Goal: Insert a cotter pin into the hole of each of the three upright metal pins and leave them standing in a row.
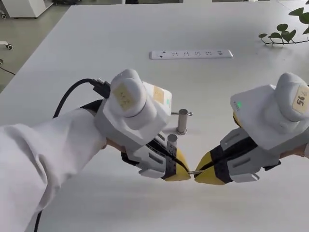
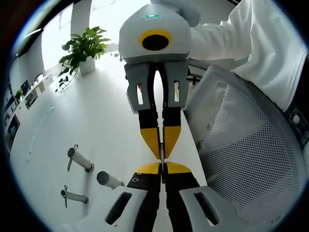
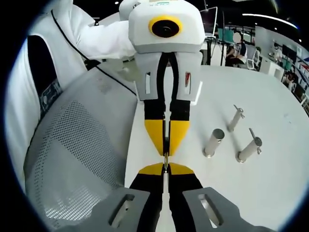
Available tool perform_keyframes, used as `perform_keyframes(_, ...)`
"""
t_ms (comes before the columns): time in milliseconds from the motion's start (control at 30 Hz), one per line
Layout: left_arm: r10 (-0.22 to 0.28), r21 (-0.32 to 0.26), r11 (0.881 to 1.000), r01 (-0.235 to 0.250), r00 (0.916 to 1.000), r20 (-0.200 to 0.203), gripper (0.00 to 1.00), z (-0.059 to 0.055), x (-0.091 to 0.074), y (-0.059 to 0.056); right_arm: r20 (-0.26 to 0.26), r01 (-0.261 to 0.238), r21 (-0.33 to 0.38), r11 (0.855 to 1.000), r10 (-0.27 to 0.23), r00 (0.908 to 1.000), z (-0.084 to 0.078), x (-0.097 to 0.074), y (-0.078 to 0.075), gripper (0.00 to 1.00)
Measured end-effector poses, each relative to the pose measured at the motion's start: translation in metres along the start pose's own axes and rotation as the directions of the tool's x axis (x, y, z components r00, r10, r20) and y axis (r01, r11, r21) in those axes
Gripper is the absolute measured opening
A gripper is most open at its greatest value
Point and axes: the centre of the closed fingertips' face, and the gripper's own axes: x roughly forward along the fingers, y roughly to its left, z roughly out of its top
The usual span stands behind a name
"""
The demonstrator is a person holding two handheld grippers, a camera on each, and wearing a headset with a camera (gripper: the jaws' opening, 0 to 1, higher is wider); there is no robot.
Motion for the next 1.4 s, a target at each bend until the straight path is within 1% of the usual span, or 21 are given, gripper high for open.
perform_keyframes(67, -0.007, -0.016, 1.000, 0.008, 0.9999, 0.010, 0.00, 0.002, 0.000, -0.001, 0.004, -0.006, 0.020, 1.000, 0.006, 1.0000, -0.001, -0.002, 0.000, 0.00)
perform_keyframes(267, -0.004, -0.043, 0.999, 0.005, 0.9998, 0.021, 0.00, 0.001, 0.000, 0.001, 0.008, 0.015, -0.022, 1.000, -0.015, 0.9999, -0.001, -0.001, -0.001, 0.00)
perform_keyframes(367, 0.008, -0.062, 0.998, -0.005, 0.9986, 0.052, 0.01, 0.001, -0.002, 0.005, 0.026, 0.028, -0.018, 0.999, -0.027, 0.9993, 0.001, -0.003, -0.005, 0.00)
perform_keyframes(400, 0.030, -0.035, 0.999, -0.027, 0.9968, 0.075, 0.01, 0.003, -0.004, 0.008, 0.030, 0.033, -0.015, 0.999, -0.032, 0.9990, 0.001, -0.003, -0.007, 0.00)
perform_keyframes(500, 0.068, -0.035, 0.997, -0.066, 0.9938, 0.087, 0.13, 0.001, -0.009, 0.014, 0.045, 0.035, 0.002, 0.999, -0.035, 0.9984, 0.002, -0.006, -0.011, 0.00)
perform_keyframes(567, 0.120, -0.041, 0.992, -0.116, 0.9865, 0.111, 0.25, 0.000, -0.016, 0.023, 0.040, 0.042, 0.012, 0.999, -0.042, 0.9983, -0.001, -0.007, -0.015, 0.00)
perform_keyframes(633, 0.177, -0.044, 0.984, -0.173, 0.9733, 0.146, 0.31, 0.000, -0.024, 0.033, 0.033, 0.049, 0.019, 0.999, -0.049, 0.9982, -0.004, -0.008, -0.019, 0.00)
perform_keyframes(667, 0.211, -0.060, 0.977, -0.204, 0.9631, 0.167, 0.32, 0.001, -0.028, 0.038, 0.033, 0.050, 0.025, 0.998, -0.051, 0.9982, -0.006, -0.009, -0.021, 0.00)
perform_keyframes(700, 0.250, -0.098, 0.967, -0.236, 0.9515, 0.180, 0.32, -0.001, -0.034, 0.045, 0.033, 0.053, 0.031, 0.998, -0.054, 0.9980, -0.007, -0.009, -0.023, 0.00)
perform_keyframes(733, 0.275, -0.108, 0.960, -0.258, 0.9432, 0.187, 0.34, -0.002, -0.037, 0.050, 0.027, 0.060, 0.039, 0.997, -0.061, 0.9978, -0.009, -0.009, -0.027, 0.00)
perform_keyframes(767, 0.304, -0.112, 0.951, -0.287, 0.9343, 0.187, 0.37, -0.005, -0.039, 0.056, 0.021, 0.066, 0.040, 0.997, -0.067, 0.9975, -0.011, -0.010, -0.029, 0.00)
perform_keyframes(800, 0.332, -0.119, 0.941, -0.315, 0.9275, 0.171, 0.40, -0.010, -0.041, 0.061, 0.016, 0.074, 0.044, 0.996, -0.075, 0.9971, -0.012, -0.010, -0.033, 0.00)
perform_keyframes(867, 0.350, -0.130, 0.934, -0.332, 0.9231, 0.159, 0.42, -0.018, -0.040, 0.065, 0.012, 0.092, 0.057, 0.994, -0.093, 0.9956, -0.013, -0.011, -0.041, 0.00)
perform_keyframes(933, 0.373, -0.159, 0.924, -0.349, 0.9129, 0.165, 0.41, -0.021, -0.039, 0.070, 0.010, 0.102, 0.063, 0.993, -0.103, 0.9946, -0.013, -0.012, -0.046, 0.00)
perform_keyframes(967, 0.379, -0.166, 0.921, -0.353, 0.9100, 0.168, 0.41, -0.022, -0.038, 0.071, 0.012, 0.108, 0.067, 0.992, -0.109, 0.9939, -0.013, -0.013, -0.049, 0.00)
perform_keyframes(1033, 0.380, -0.185, 0.918, -0.350, 0.9099, 0.166, 0.40, -0.027, -0.032, 0.074, 0.013, 0.119, 0.072, 0.990, -0.120, 0.9926, -0.012, -0.014, -0.053, 0.00)
perform_keyframes(1100, 0.373, -0.193, 0.919, -0.343, 0.9154, 0.151, 0.39, -0.032, -0.025, 0.075, 0.014, 0.130, 0.086, 0.988, -0.132, 0.9912, -0.012, -0.014, -0.057, 0.00)
perform_keyframes(1133, 0.373, -0.194, 0.919, -0.343, 0.9157, 0.149, 0.38, -0.032, -0.024, 0.076, 0.013, 0.135, 0.093, 0.986, -0.137, 0.9905, -0.012, -0.015, -0.059, 0.00)
perform_keyframes(1233, 0.378, -0.231, 0.912, -0.338, 0.9121, 0.159, 0.37, -0.034, -0.016, 0.080, 0.021, 0.150, 0.103, 0.983, -0.153, 0.9880, -0.011, -0.016, -0.065, 0.00)
perform_keyframes(1300, 0.382, -0.255, 0.907, -0.335, 0.9094, 0.164, 0.33, -0.035, -0.011, 0.082, 0.031, 0.150, 0.111, 0.983, -0.154, 0.9876, -0.009, -0.017, -0.067, 0.00)
perform_keyframes(1400, 0.378, -0.271, 0.906, -0.325, 0.9099, 0.171, 0.28, -0.035, -0.005, 0.083, 0.033, 0.151, 0.109, 0.983, -0.155, 0.9874, -0.008, -0.016, -0.069, 0.00)
